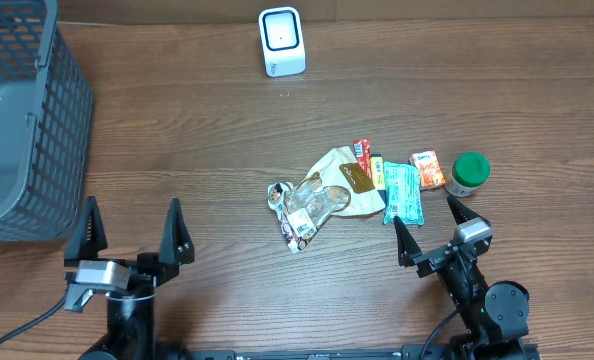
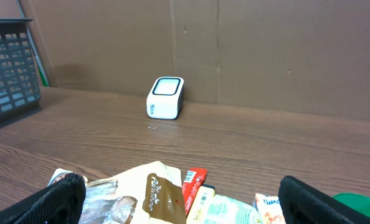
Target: Scan the item barcode
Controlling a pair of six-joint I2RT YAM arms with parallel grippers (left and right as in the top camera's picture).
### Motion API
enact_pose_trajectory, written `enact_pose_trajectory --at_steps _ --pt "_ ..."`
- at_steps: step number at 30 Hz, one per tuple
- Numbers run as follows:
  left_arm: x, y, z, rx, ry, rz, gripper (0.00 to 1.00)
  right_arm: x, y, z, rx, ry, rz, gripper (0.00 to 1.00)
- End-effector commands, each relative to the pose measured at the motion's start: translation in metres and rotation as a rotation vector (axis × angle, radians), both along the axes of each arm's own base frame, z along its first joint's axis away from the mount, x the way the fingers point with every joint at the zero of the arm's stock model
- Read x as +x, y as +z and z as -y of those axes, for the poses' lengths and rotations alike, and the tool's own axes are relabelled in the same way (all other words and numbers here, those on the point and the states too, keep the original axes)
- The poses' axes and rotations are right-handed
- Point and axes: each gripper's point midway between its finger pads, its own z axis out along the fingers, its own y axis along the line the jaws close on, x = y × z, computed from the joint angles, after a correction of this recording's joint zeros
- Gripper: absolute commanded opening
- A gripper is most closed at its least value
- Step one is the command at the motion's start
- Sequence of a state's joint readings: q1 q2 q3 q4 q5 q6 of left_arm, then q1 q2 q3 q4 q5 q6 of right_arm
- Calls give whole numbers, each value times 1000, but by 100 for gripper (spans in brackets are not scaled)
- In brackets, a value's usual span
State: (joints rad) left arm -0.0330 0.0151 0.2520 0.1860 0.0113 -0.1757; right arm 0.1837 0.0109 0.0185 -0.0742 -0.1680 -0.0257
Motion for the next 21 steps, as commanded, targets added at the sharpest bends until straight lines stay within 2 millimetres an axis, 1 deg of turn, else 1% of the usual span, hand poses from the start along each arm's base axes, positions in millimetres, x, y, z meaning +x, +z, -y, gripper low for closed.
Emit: enact_pose_trajectory --at_steps 1,6,13,17,19,21 --pt "2 -7 6 30 -22 27 100 1 -2 1 4 -7 1 100" --pt "5 -18 5 30 -18 76 100 1 -2 1 4 -7 1 100" --pt "21 -59 0 33 4 -8 100 1 -2 1 4 -7 1 100" --pt "32 -90 -3 33 15 -135 100 1 -2 1 4 -7 1 100" --pt "38 -113 -5 33 24 -231 100 1 -2 1 4 -7 1 100" --pt "42 -142 -8 29 38 -350 100 1 -2 1 4 -7 1 100"
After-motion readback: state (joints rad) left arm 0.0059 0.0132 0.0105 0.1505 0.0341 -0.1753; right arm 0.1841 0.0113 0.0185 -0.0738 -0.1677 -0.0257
